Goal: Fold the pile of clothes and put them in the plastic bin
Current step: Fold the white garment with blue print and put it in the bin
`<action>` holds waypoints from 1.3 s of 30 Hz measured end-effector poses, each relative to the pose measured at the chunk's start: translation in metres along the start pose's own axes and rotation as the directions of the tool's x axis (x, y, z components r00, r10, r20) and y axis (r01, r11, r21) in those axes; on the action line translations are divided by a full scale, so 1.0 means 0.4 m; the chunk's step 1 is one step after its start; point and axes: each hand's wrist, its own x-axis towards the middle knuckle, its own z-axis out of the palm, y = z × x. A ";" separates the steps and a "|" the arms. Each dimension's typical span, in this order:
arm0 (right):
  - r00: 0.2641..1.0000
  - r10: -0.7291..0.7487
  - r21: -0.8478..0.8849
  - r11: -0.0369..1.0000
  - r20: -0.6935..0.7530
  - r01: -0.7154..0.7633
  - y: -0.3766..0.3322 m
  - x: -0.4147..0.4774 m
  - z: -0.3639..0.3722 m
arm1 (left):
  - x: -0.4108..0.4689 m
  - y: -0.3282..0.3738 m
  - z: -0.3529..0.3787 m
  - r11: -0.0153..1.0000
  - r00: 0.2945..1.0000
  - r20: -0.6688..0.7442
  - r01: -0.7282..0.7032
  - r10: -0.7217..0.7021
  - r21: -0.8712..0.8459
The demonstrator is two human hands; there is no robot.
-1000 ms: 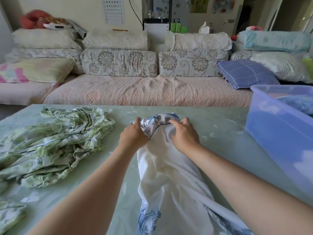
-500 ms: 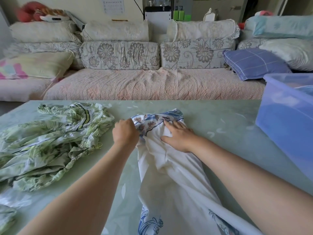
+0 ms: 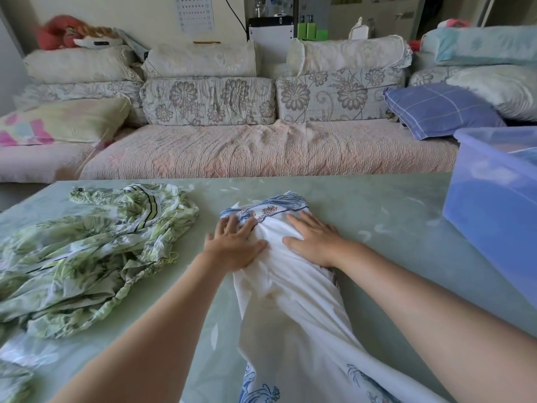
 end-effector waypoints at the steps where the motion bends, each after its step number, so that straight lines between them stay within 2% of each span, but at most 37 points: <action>1: 1.000 0.011 -0.006 1.000 0.001 -0.011 -0.002 -0.003 0.003 | 0.000 0.005 -0.008 0.998 0.999 -0.006 0.051 -0.051 0.025; 3: 0.998 0.046 -0.031 0.998 -0.045 -0.047 -0.012 -0.008 0.003 | -0.004 0.021 -0.025 0.986 0.984 -0.073 0.166 -0.163 0.034; 5: 0.984 0.083 -0.081 0.992 -0.157 -0.096 -0.025 -0.010 -0.004 | -0.001 0.033 -0.038 0.965 0.955 -0.134 0.258 -0.263 -0.056; 7: 0.967 0.137 -0.018 0.989 -0.214 -0.144 -0.034 -0.012 -0.014 | 0.003 0.043 -0.049 0.951 0.956 -0.098 0.257 -0.276 -0.173; 10: 0.971 0.193 0.067 0.980 -0.140 -0.186 -0.036 -0.017 -0.021 | 0.004 0.058 -0.058 0.940 0.981 -0.042 0.168 -0.189 -0.296; 13: 0.989 0.136 0.000 0.991 -0.055 -0.137 -0.043 -0.024 -0.040 | -0.004 0.058 -0.053 0.927 0.988 -0.142 0.008 -0.066 -0.375; 15: 0.993 0.098 0.003 0.995 -0.062 -0.098 -0.044 -0.025 -0.046 | -0.009 0.054 -0.046 0.907 0.976 -0.213 -0.053 -0.041 -0.417; 18: 0.972 0.084 0.033 0.996 -0.220 -0.078 -0.036 -0.023 -0.041 | 0.005 0.054 -0.037 0.893 0.922 -0.382 -0.122 -0.059 -0.434; 20: 0.926 0.069 0.025 0.998 -0.371 -0.064 -0.027 -0.017 -0.037 | 0.020 0.063 -0.036 0.862 0.873 -0.482 -0.186 -0.074 -0.471; 22: 0.865 0.070 0.053 0.997 -0.497 -0.050 -0.008 -0.011 -0.040 | 0.031 0.082 -0.034 0.859 0.882 -0.471 -0.222 -0.026 -0.462; 24: 0.837 0.120 0.099 0.992 -0.534 -0.079 0.021 -0.001 -0.036 | 0.036 0.107 -0.029 0.891 0.914 -0.406 -0.205 0.025 -0.406; 27: 0.857 0.210 0.087 0.977 -0.470 -0.192 0.053 0.008 -0.024 | 0.041 0.139 -0.024 0.927 0.907 -0.380 -0.288 0.182 -0.242; 28: 0.858 0.190 0.054 0.981 -0.478 -0.187 0.056 0.008 -0.024 | 0.043 0.147 -0.021 0.924 0.909 -0.324 -0.332 0.261 -0.188; 30: 0.879 0.035 -0.079 0.993 -0.475 -0.083 0.053 0.007 -0.033 | 0.044 0.152 -0.002 0.932 0.930 -0.125 -0.356 0.346 -0.071; 32: 0.948 -0.110 -0.151 0.986 -0.300 0.067 0.045 0.003 -0.041 | 0.038 0.144 0.019 0.951 0.951 0.015 -0.310 0.310 0.004; 34: 0.990 -0.121 -0.151 0.982 -0.073 0.109 0.036 -0.007 -0.032 | 0.029 0.129 0.026 0.965 0.965 0.023 -0.261 0.261 0.001; 35: 0.993 -0.114 -0.163 0.981 -0.026 0.108 0.035 -0.009 -0.024 | 0.023 0.123 0.023 0.969 0.969 0.018 -0.248 0.248 -0.002; 39: 0.997 -0.077 -0.161 0.984 0.005 0.077 0.020 -0.040 -0.018 | -0.028 0.117 -0.007 0.973 0.973 -0.024 -0.227 0.228 0.054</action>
